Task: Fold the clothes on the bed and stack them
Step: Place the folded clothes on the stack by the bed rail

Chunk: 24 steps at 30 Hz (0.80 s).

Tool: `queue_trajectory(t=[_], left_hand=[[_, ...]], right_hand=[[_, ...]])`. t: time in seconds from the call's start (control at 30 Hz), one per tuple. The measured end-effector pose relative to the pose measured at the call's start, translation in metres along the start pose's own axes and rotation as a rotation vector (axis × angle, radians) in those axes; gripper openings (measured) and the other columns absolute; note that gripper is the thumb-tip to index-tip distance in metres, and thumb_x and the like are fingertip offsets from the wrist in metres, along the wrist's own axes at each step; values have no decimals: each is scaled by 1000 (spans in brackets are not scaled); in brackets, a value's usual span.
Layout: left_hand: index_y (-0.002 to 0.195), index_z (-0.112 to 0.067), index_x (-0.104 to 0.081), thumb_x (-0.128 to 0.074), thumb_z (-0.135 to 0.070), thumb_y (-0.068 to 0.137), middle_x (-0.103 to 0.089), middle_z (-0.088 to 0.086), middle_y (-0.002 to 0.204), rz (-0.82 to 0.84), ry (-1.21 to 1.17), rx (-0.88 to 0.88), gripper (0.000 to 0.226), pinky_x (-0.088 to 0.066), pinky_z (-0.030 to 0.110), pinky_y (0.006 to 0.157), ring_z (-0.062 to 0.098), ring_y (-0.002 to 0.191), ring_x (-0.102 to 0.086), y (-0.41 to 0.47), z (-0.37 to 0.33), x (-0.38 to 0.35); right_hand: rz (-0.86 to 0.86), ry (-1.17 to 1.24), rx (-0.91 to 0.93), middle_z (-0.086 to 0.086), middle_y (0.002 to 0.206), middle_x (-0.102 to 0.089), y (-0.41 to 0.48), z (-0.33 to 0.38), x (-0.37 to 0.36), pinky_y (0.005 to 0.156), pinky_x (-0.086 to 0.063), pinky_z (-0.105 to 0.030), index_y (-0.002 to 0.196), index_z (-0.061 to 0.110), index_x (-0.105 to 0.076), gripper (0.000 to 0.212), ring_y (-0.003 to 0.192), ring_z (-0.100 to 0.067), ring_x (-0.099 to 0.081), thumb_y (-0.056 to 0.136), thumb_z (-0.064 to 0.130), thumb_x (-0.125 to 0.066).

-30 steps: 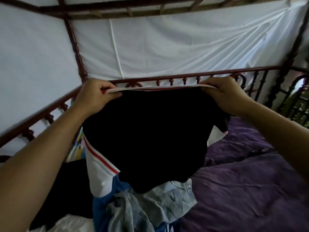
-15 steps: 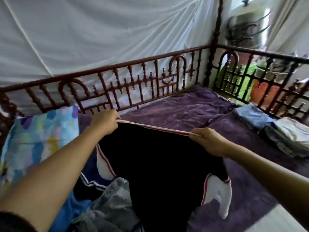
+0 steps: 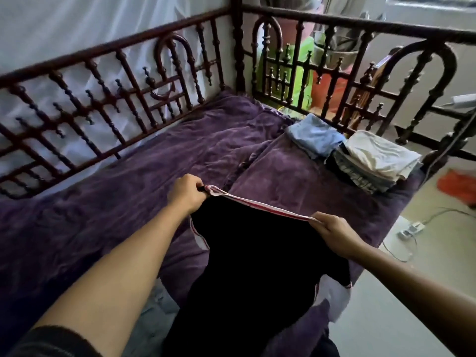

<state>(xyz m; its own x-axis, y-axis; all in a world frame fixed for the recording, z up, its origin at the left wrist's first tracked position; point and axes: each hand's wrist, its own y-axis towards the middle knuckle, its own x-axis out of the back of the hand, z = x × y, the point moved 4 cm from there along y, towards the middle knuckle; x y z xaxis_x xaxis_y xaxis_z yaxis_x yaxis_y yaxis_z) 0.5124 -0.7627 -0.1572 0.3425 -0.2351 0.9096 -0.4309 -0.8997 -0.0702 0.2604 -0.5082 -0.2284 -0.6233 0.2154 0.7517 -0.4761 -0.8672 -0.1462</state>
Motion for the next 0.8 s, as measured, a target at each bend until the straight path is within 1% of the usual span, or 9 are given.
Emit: queue_trajectory(t=[0.07,0.2,0.3,0.4,0.47,0.53,0.63,0.7,0.8], left_hand=[[77,-18,-71,-67,-18,75,-70,12,84,-6,-72,30,4,-49,36,72,31,88,-65,39,-23,-43],[81,-20,-74,-66,-11,77,-73,4,84,27,-144,59,13,-50,30,75,23,85,-67,115,-78,-133],[83,-16,-75,-64,-8,78,-74,4,84,48,-191,65,14,-49,27,77,19,84,-67,166,-129,-191],[83,-13,-75,-64,-8,79,-74,5,84,70,-239,52,12,-47,24,77,19,83,-66,209,-173,-242],[84,-12,-74,-63,-9,81,-73,4,85,124,-253,49,12,-40,16,74,16,83,-64,229,-196,-275],[91,-11,-74,-63,-11,85,-72,3,88,175,-303,45,13,-42,16,76,16,84,-63,240,-210,-300],[103,-12,-70,-56,-13,91,-67,1,89,205,-359,176,18,-42,20,75,15,84,-60,243,-189,-319],[105,-13,-69,-53,-13,92,-69,4,98,211,-314,296,21,-43,21,78,21,93,-62,229,-150,-322],[94,-14,-70,-55,-18,90,-70,12,99,252,-172,498,16,-47,32,78,34,97,-62,179,-75,-320]], right_hand=[[48,6,-43,3,72,-64,38,-49,-2,73,-49,-41,85,24,-61,23,73,-18,-60,96,40,-50],[122,29,-172,7,82,-67,119,-150,-5,78,-50,-40,88,29,-61,18,82,-20,-62,97,40,-48],[132,21,-312,-2,88,-68,168,-215,3,77,-50,-41,94,25,-63,20,87,-27,-62,97,38,-48],[124,-20,-428,-8,87,-67,211,-269,15,74,-48,-39,87,25,-59,19,87,-33,-60,97,38,-47],[137,-81,-482,-9,92,-67,236,-300,19,74,-45,-37,88,26,-59,19,90,-34,-61,97,37,-47],[180,-169,-521,-11,95,-66,254,-324,18,74,-44,-36,91,20,-60,23,93,-35,-61,98,36,-45],[322,-323,-583,-12,102,-65,268,-347,12,75,-44,-36,97,19,-60,23,97,-35,-61,97,34,-42],[411,-448,-609,-13,110,-64,277,-347,9,78,-44,-35,104,19,-60,23,101,-34,-60,94,27,-41],[398,-618,-469,-11,120,-58,306,-316,-1,87,-43,-39,118,22,-57,30,113,-34,-53,91,25,-46]])
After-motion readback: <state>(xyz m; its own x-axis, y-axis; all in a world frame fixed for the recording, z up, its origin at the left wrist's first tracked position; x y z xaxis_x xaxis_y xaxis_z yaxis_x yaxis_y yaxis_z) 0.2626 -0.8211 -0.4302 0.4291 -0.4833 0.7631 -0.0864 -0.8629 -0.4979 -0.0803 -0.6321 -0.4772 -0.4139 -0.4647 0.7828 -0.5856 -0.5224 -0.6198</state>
